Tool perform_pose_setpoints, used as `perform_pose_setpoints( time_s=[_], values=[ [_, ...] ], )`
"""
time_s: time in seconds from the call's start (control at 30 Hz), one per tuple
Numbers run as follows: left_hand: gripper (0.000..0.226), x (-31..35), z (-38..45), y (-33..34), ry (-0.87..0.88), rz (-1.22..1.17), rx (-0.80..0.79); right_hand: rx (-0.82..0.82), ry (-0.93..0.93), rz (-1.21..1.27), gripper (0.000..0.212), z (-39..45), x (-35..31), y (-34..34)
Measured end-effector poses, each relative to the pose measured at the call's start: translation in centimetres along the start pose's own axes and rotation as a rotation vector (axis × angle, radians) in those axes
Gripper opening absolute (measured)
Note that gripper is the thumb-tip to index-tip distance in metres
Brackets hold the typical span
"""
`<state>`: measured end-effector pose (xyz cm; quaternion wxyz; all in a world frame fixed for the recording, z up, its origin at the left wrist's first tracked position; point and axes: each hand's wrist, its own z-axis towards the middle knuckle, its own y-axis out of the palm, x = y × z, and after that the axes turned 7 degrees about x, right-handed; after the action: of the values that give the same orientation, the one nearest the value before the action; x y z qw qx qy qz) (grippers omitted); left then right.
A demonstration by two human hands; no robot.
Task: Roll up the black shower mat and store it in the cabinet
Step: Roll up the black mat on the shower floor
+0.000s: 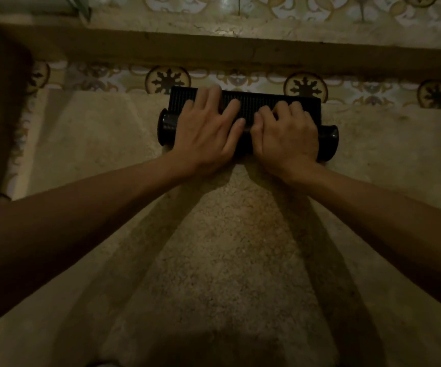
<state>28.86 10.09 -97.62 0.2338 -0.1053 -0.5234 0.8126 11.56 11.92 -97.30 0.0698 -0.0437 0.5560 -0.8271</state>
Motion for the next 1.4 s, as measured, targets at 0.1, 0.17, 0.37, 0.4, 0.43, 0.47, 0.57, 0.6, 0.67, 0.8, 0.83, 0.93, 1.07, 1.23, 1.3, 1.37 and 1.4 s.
perform_pose_setpoints(
  time_s=[0.1,0.17,0.37,0.4,0.43,0.47,0.57,0.6,0.67,0.8,0.83,0.93,1.07,1.23,1.3,1.37,1.4],
  values=[
    [0.042,0.1,-0.9,0.1,0.020,0.015,0.005,0.007,0.021,0.075,0.039,1.3,0.4,0.4],
    [0.044,-0.3,-1.2,0.3,0.070,0.040,0.008,0.031,0.018,0.082,0.036,1.1,0.5,0.5],
    [0.043,-0.7,1.7,1.0,0.050,0.062,0.026,0.060,0.061,-0.069,0.041,0.2,0.1,0.4],
    [0.044,-0.8,1.9,1.1,0.043,0.061,0.037,0.055,0.050,-0.067,0.043,0.1,0.2,0.5],
    [0.045,-0.9,2.1,1.3,0.031,0.056,0.049,0.051,0.037,-0.061,0.045,0.1,0.4,0.5],
    [0.047,-1.0,2.5,1.4,0.008,0.046,0.048,0.051,0.030,-0.054,0.045,0.3,0.6,0.6],
    [0.054,-1.0,4.3,1.1,-0.061,0.008,-0.022,0.042,0.029,-0.020,0.046,2.3,1.2,0.7],
    [0.053,-0.9,4.7,1.1,-0.066,0.007,-0.031,0.034,0.032,-0.009,0.046,3.0,1.3,0.7],
    [0.045,-0.9,4.3,1.0,-0.051,0.018,0.007,0.035,0.047,0.015,0.045,3.9,1.5,0.9],
    [0.049,-1.5,0.9,1.1,0.052,0.054,0.029,0.032,0.081,0.015,0.043,3.7,1.5,1.0],
    [0.049,-1.8,1.0,1.2,0.094,0.057,0.024,0.033,0.090,0.004,0.043,3.3,1.3,1.0],
    [0.041,-2.5,3.6,1.6,0.110,0.090,0.033,0.085,0.095,0.010,0.041,1.9,1.1,1.2],
    [0.040,-2.8,5.7,2.1,0.067,0.086,0.048,0.079,0.024,0.009,0.048,1.5,1.9,1.9],
    [0.051,-3.2,7.8,2.6,-0.032,0.003,-0.036,0.053,0.030,-0.062,0.052,5.2,2.4,2.4],
    [0.054,-3.5,8.5,2.7,-0.025,-0.019,-0.076,0.026,0.015,-0.052,0.057,6.3,2.7,2.5],
    [0.055,-3.8,8.1,2.7,-0.004,-0.023,-0.072,-0.006,-0.025,-0.032,0.064,6.8,3.3,2.4],
    [0.056,-3.9,7.8,2.8,0.006,-0.025,-0.061,-0.026,-0.055,-0.011,0.066,6.8,3.7,2.3]
  ],
)
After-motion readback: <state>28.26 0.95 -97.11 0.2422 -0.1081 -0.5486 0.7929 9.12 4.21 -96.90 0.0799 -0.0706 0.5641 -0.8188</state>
